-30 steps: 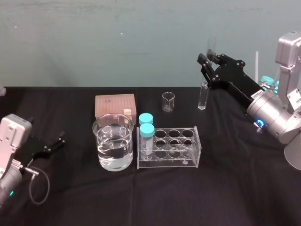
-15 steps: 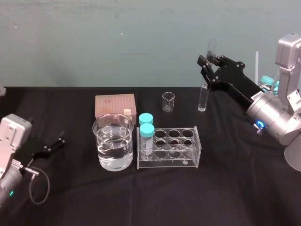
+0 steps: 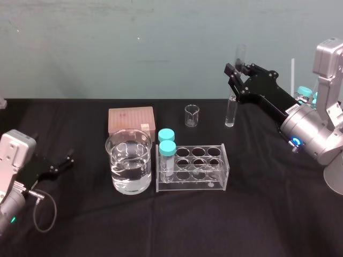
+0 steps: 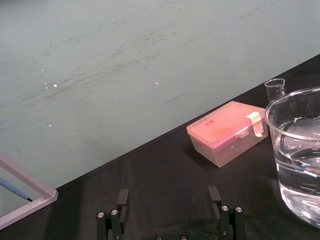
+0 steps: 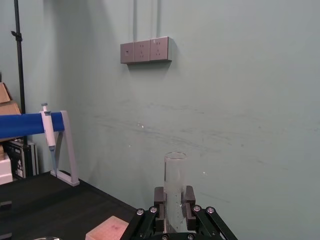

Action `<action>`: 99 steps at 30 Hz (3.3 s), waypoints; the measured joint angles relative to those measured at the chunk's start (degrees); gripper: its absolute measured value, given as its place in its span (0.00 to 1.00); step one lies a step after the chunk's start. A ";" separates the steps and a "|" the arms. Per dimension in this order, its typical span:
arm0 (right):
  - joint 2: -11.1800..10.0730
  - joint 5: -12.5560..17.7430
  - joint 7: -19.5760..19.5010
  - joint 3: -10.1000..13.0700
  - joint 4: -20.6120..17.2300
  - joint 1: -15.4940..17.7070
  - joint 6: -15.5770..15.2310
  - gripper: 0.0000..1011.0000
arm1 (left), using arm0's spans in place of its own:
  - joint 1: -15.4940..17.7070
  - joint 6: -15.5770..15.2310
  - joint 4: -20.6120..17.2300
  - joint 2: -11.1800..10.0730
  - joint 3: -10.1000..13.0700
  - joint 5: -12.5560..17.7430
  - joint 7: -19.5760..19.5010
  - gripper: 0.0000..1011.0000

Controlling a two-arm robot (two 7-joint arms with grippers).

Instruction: Hold the test tube with one hand and immerse one end into the beaker, then return it to the test tube rack.

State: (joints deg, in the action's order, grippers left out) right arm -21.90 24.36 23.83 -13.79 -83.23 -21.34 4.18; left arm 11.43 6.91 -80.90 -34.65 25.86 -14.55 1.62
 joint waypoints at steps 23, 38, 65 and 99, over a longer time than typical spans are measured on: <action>6.48 2.77 12.69 -11.14 6.96 -10.59 4.36 0.23 | 0.00 0.00 0.00 0.00 0.00 0.00 0.00 0.99; 9.89 5.06 17.52 -17.00 14.39 -14.47 5.95 0.23 | 0.00 0.00 0.00 0.00 0.00 0.00 0.00 0.99; 13.48 3.98 17.83 -19.72 25.58 -17.25 6.61 0.23 | 0.00 0.00 0.00 0.00 0.00 0.00 0.00 0.99; 14.93 2.81 18.09 -19.57 30.39 -17.39 4.66 0.23 | 0.00 0.00 0.00 0.00 0.00 0.00 0.00 0.99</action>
State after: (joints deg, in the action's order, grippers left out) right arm -6.97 27.17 41.93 -33.36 -52.84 -38.72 8.84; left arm 11.43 6.91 -80.90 -34.65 25.86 -14.55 1.62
